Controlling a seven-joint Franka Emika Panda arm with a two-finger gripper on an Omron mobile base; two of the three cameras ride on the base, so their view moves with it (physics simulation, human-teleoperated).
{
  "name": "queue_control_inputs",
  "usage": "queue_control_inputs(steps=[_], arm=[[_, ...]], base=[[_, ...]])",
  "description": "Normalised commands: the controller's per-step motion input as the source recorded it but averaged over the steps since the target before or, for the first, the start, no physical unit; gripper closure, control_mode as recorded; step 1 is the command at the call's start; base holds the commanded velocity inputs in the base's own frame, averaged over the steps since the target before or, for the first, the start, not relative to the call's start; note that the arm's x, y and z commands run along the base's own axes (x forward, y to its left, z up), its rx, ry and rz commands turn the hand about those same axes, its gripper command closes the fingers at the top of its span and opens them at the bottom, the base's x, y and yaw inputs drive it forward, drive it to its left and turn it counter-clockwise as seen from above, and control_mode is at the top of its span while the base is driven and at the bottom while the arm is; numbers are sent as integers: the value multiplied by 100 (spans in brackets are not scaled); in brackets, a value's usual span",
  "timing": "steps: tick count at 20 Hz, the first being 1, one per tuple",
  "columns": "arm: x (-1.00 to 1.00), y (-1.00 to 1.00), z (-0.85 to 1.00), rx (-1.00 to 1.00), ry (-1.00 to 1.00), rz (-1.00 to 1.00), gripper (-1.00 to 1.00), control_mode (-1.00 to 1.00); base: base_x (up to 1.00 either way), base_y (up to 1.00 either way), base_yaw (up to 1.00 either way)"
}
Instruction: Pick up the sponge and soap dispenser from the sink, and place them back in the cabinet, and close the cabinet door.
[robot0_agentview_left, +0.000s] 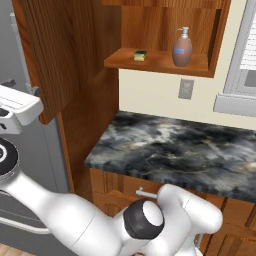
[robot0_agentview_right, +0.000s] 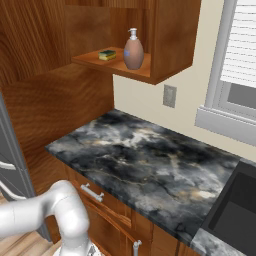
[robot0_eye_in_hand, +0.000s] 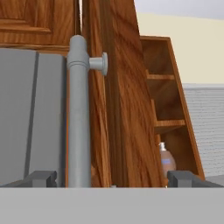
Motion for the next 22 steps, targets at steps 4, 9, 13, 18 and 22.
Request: queue_control_inputs(steps=[4,9,13,18,22], arm=[[4,0,0,0,-2,-4,-100,-100],[7,0,-1,0,-3,-5,-100,-100],[5,6,-2,0,-2,-4,-100,-100],[12,12,0,-1,-1,-4,-100,-100],[17,13,-1,-1,-1,-5,-100,-100]], base=[[0,0,0],[0,0,0],[0,0,0],[0,0,0],[0,0,0]])
